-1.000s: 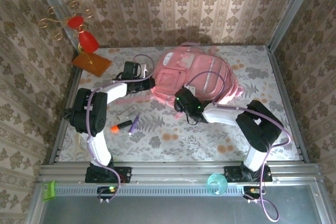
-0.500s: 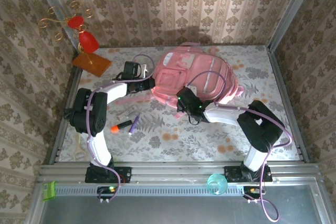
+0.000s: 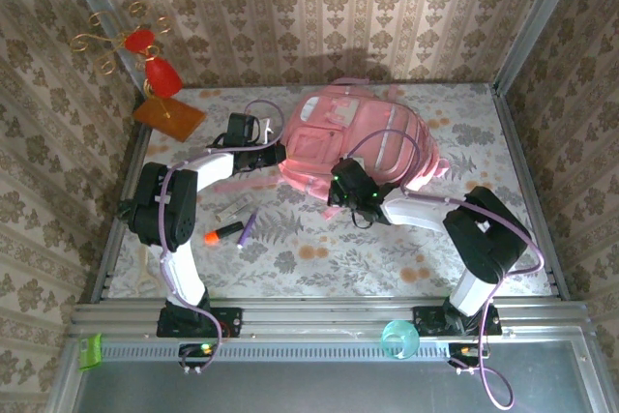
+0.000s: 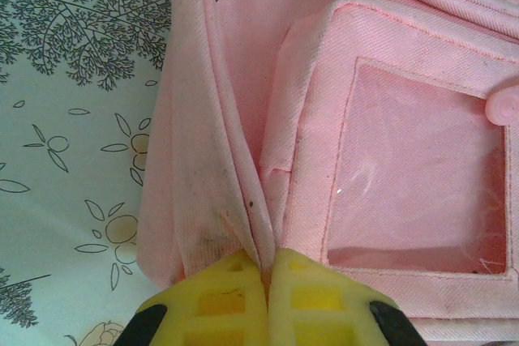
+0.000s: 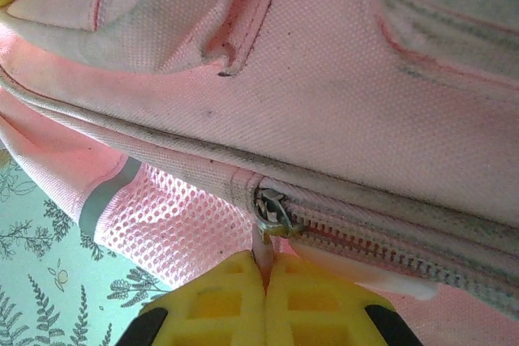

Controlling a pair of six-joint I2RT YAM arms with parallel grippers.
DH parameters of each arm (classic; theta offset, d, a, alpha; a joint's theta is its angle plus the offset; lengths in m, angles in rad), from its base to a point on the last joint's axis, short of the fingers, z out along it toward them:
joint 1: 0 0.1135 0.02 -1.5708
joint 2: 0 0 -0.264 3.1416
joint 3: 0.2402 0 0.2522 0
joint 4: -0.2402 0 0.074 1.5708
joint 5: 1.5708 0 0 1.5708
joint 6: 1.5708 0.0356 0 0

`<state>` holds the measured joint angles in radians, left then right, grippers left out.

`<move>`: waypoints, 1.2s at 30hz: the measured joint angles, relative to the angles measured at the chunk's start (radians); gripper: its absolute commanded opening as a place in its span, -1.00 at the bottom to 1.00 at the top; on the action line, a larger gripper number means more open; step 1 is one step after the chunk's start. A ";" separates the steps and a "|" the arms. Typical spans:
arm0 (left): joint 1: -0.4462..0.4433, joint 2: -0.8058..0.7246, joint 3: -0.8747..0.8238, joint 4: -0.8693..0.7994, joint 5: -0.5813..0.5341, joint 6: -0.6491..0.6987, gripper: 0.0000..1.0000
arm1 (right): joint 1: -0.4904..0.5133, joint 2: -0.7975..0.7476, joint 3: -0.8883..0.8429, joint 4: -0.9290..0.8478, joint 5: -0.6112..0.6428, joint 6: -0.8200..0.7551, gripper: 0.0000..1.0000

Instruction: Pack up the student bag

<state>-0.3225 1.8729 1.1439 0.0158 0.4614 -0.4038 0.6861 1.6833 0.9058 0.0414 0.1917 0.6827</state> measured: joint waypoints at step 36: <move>0.029 -0.043 -0.031 -0.042 -0.027 0.042 -0.80 | -0.182 -0.328 -0.171 -0.178 -0.192 -0.119 -1.00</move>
<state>-0.2935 1.8294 1.1130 -0.0257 0.4343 -0.3622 0.5037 1.3552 0.7353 -0.1364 -0.0006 0.5636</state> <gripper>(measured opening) 0.059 0.054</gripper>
